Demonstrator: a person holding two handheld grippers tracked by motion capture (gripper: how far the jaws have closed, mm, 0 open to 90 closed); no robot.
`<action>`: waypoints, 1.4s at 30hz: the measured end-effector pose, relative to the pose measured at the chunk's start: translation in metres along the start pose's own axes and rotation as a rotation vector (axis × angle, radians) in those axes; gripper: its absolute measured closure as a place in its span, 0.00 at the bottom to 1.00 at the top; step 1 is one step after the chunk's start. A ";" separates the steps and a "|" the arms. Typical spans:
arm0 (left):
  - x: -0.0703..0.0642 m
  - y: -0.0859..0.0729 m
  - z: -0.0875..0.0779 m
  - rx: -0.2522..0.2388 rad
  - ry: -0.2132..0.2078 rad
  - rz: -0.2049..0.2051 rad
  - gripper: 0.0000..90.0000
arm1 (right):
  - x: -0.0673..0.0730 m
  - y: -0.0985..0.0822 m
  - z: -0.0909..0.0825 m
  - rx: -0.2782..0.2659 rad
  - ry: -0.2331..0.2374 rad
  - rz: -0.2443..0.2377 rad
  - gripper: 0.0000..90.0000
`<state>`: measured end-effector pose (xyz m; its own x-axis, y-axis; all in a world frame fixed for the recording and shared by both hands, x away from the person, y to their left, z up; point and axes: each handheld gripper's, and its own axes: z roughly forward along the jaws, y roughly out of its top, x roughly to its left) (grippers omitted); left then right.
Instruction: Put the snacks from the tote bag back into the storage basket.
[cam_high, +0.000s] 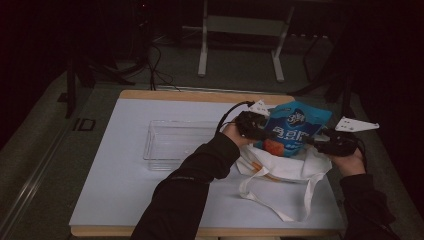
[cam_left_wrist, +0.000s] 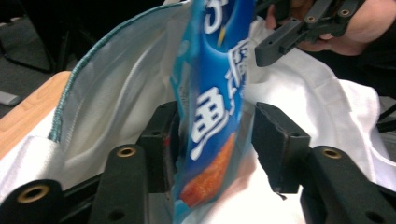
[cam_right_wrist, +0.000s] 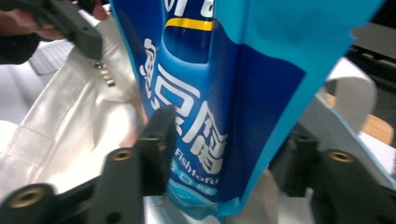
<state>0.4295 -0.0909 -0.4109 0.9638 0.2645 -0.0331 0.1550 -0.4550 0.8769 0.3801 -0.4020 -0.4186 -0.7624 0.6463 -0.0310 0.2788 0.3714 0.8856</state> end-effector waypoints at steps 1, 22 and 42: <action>0.000 0.000 0.000 0.000 0.000 0.000 0.61 | 0.000 0.001 0.001 0.004 0.005 -0.004 0.56; 0.002 0.006 0.016 0.031 0.007 0.006 0.96 | 0.002 0.004 0.011 0.029 0.038 -0.004 0.86; -0.010 0.034 0.007 0.018 0.092 0.079 1.00 | 0.004 0.024 -0.003 0.018 0.021 -0.012 0.96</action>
<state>0.4270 -0.1152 -0.3838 0.9494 0.3036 0.0810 0.0836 -0.4925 0.8663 0.3817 -0.3922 -0.3961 -0.7780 0.6275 -0.0319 0.2797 0.3914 0.8767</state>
